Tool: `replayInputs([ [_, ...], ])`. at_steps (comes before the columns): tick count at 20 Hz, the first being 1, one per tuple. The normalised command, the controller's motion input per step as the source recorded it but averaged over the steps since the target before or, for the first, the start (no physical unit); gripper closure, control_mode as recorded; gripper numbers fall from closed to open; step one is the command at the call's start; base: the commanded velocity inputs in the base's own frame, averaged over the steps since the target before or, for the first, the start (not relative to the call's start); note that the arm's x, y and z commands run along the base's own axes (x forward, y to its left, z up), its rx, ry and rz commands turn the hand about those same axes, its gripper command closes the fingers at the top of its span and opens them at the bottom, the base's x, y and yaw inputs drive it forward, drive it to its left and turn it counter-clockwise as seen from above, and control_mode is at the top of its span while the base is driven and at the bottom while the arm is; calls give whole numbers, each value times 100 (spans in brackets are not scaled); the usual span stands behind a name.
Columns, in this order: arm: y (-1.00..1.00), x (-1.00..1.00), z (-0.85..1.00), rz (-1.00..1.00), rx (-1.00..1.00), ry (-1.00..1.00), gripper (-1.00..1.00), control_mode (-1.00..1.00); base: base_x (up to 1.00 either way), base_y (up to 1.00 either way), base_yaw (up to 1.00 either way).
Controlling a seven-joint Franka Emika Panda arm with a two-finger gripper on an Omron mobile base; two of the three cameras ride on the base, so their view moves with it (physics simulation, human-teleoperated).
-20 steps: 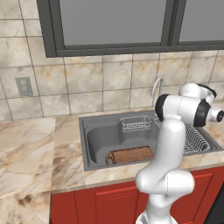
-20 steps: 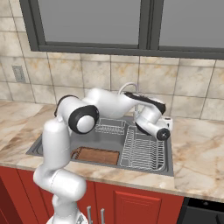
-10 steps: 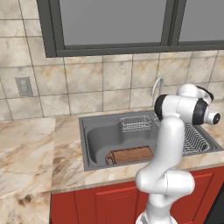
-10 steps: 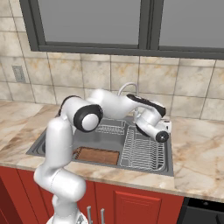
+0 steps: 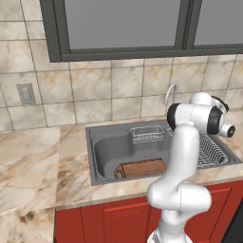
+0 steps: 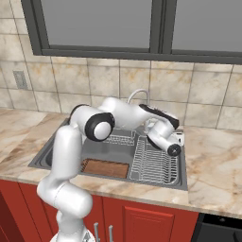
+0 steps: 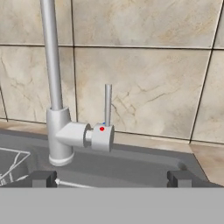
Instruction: Turn on the sink faucet with hot water and rinse the cutting board for ten seconds, then turn off the faucet. Push the cutting board to reach the water if necessary.
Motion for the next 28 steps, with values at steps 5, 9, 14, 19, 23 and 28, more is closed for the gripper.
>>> replayInputs([
  [5, 0, 12, -18, 0, 0, 0, -100, -100, 0, 0, 0],
  [9, 0, 16, -2, 0, 0, -1, -100, -100, 0, 0, 0],
  [14, 0, 10, 0, 0, 1, -9, -100, -100, 0, 0, 0],
  [19, 0, 5, 0, 0, 2, -12, -100, -100, 0, 0, 0],
  [23, 1, 13, 0, 0, 0, -5, -100, -100, 0, 0, 0],
  [28, 1, 16, 0, 0, 0, -1, -100, -100, 0, 0, 0],
])
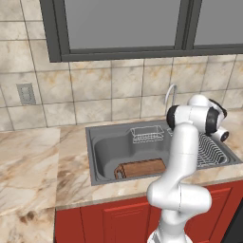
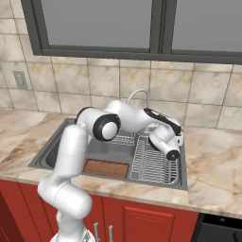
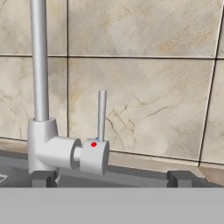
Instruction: Turn on the sink faucet with hot water and rinse the cutting board for ten seconds, then turn off the faucet. Push the cutting board to reach the water if necessary.
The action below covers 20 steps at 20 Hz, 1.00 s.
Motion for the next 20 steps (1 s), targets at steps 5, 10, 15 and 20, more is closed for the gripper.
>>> replayInputs([
  [5, 6, 18, 0, 0, 0, 0, -100, -100, 0, 0, 0],
  [10, 7, 2, 0, 0, 0, 0, -100, -100, 0, 0, 0],
  [15, 7, 3, 1, 0, 0, 0, -100, -100, 0, 0, 0],
  [20, 6, 8, 3, 0, 0, 0, -100, -100, 0, 0, 0],
])
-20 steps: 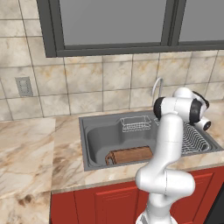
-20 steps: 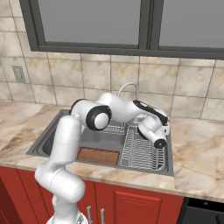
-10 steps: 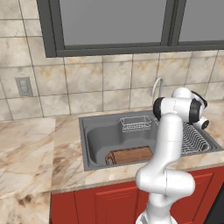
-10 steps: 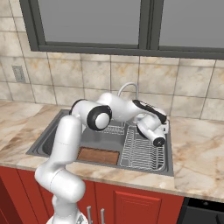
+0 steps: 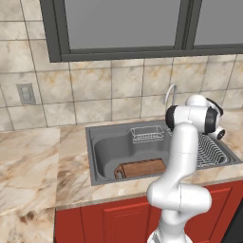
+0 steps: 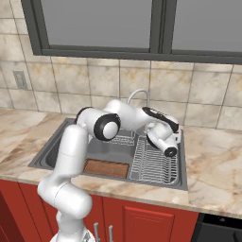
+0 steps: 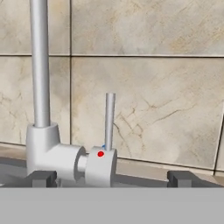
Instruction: Turn on the sink faucet with hot water and rinse the cutting board for ten seconds, then turn off the faucet. Push the cutting board to reach the water if necessary.
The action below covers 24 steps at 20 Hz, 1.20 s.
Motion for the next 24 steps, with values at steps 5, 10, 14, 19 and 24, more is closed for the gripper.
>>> replayInputs([
  [5, 2, 11, 4, 0, 1, 0, -100, -100, 0, 0, 0],
  [10, 0, 13, 1, 0, 1, 0, -100, -100, 0, 0, 0],
  [14, 0, 20, 1, 0, 2, 0, -100, -100, 0, 0, 0],
  [19, 6, 17, 0, 0, 1, 0, -100, -100, 0, 0, 0],
  [24, 6, 10, 0, 0, 0, 0, -100, -100, 0, 0, 0],
])
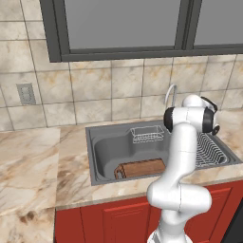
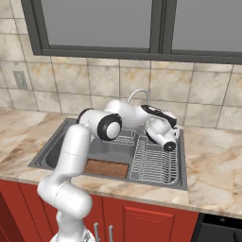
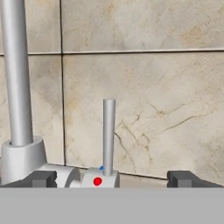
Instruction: Turn on the sink faucet with hot water and rinse the cutting board for ten seconds, then turn off the faucet. Push the cutting board to reach the water if necessary.
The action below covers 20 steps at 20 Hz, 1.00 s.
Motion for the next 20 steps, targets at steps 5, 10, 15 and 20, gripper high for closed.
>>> replayInputs([
  [5, 3, 9, 0, 0, 0, 0, -100, -100, 0, 0, 0],
  [10, 1, 10, 0, 0, 0, 0, -100, -100, 0, 0, 0],
  [15, 0, 11, 0, 0, 0, 0, -100, -100, 0, 0, 0],
  [20, 0, 11, 0, 0, 0, 0, -100, -100, 0, 0, 0],
])
